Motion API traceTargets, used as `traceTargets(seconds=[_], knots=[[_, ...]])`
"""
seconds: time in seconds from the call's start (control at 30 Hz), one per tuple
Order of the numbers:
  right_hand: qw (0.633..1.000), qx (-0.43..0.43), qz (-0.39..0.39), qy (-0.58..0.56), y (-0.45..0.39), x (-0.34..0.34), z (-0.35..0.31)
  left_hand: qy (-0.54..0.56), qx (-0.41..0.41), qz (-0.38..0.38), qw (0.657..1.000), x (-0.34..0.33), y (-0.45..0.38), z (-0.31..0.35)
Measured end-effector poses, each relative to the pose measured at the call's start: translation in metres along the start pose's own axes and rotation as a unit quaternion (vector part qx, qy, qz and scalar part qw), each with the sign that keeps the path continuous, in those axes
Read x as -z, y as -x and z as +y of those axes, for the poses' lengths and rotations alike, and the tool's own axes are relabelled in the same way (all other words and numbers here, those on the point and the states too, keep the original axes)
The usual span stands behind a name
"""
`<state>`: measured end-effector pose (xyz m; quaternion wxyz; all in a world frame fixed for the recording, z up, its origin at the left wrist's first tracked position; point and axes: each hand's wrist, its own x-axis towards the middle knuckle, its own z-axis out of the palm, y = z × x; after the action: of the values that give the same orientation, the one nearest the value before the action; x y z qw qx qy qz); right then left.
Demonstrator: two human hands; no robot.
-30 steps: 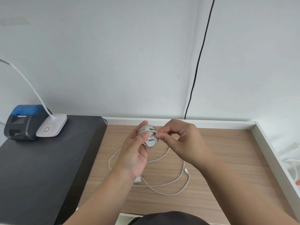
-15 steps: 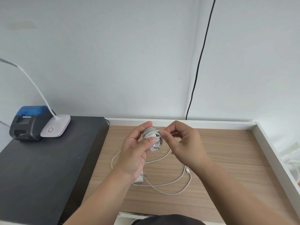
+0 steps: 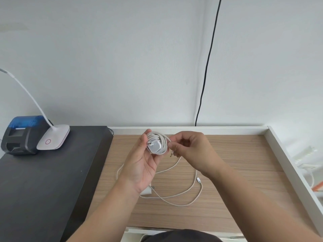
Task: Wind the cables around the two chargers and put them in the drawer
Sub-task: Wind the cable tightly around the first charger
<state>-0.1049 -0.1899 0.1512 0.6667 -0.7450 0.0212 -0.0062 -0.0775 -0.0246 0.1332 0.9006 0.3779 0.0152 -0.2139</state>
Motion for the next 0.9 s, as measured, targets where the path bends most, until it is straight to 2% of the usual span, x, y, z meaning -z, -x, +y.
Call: traceTargets(seconds=[0.1, 0.23, 0.37, 0.43, 0.53, 0.67, 0.8, 0.9], knots=[[0.994, -0.049, -0.013, -0.098, 0.004, -0.001, 0.005, -0.038, 0.018, -0.007, 0.999, 0.006, -0.002, 0.003], [0.989, -0.072, -0.014, -0.13, 0.01, -0.005, 0.012, -0.063, 0.015, 0.0, 0.998, 0.011, 0.0, -0.002], [0.986, -0.055, 0.007, -0.158, 0.013, -0.01, 0.017, -0.046, 0.028, -0.005, 0.999, 0.014, 0.006, -0.003], [0.988, -0.036, 0.012, -0.152, 0.014, -0.008, 0.017, -0.089, 0.035, -0.007, 0.995, 0.016, 0.01, 0.0], [0.995, -0.003, 0.003, -0.097, 0.014, -0.003, 0.017, -0.165, 0.053, -0.004, 0.985, 0.018, 0.015, 0.005], [0.997, 0.07, -0.007, 0.042, 0.014, -0.003, 0.024, -0.232, 0.079, -0.002, 0.969, 0.011, 0.018, 0.009], [0.96, 0.215, -0.025, 0.18, 0.014, -0.005, 0.024, -0.227, 0.056, 0.036, 0.972, 0.01, 0.018, 0.006], [0.928, 0.291, -0.01, 0.235, 0.014, -0.006, 0.023, -0.211, 0.054, 0.043, 0.975, 0.012, 0.02, 0.006]])
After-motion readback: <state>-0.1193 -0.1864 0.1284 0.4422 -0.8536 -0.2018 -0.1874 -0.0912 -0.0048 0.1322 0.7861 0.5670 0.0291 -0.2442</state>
